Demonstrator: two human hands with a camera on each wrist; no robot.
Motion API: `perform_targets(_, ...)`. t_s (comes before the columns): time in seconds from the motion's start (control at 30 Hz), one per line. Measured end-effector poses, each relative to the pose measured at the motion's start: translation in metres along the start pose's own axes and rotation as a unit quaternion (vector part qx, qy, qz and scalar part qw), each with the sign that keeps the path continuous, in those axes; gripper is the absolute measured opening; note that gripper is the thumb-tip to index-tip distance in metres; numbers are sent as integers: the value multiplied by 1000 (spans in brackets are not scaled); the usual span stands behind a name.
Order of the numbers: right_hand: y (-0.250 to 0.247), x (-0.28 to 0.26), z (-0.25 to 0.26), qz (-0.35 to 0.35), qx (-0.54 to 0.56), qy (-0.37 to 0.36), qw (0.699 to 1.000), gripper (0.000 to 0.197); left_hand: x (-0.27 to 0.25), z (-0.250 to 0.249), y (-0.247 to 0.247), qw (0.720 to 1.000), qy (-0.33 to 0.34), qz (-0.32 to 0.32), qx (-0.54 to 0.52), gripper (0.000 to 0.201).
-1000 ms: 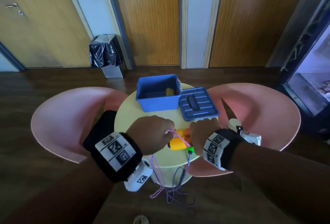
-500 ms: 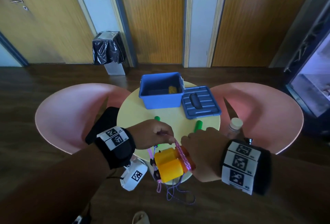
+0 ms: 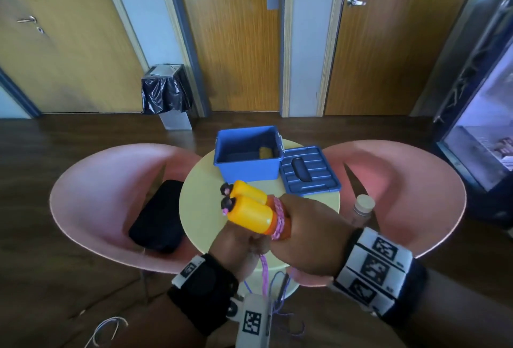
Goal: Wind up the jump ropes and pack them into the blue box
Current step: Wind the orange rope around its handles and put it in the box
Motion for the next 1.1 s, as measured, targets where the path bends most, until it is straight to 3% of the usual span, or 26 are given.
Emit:
perform_targets(0.13,-8,6,-10,-72,72,37,994,31,-6,-23,12,980,113,-73,150,7)
perform_targets(0.23,-13,6,-9,-87,99,50,990,27,-14,-34,11,942,181,-138,248,23)
perform_targets(0.37,-22,13,-10,-92,69,69,991,25,-16,-28,11,888,240,-169,353,22)
perform_targets(0.43,-24,17,-14,-85,40,84,992,28,-13,-21,9,884,223,-164,377,25)
perform_targets(0.57,-28,25,-24,-82,-63,111,988,42,-12,-13,12,909,147,-120,371,31)
perform_targets(0.77,-21,41,-45,-34,-239,145,959,39,-8,1,10,933,51,-82,348,28)
perform_targets(0.83,-15,45,-49,-1,-266,148,952,34,-7,-5,8,894,56,-99,433,27)
perform_targets(0.93,-6,47,-53,25,-279,150,948,32,-9,-17,14,808,91,-79,577,21)
perform_targets(1.1,17,43,-52,92,-305,114,941,37,-9,-37,22,672,125,-55,728,18)
Point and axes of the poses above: each hand's wrist, its own x-axis towards the middle knuckle, its own y-axis out of the palm, z = x × y, the point moved 6 cm from there along x, towards the middle knuckle, and after that the axes turned 13 degrees about -y, right-handed, at the moved point
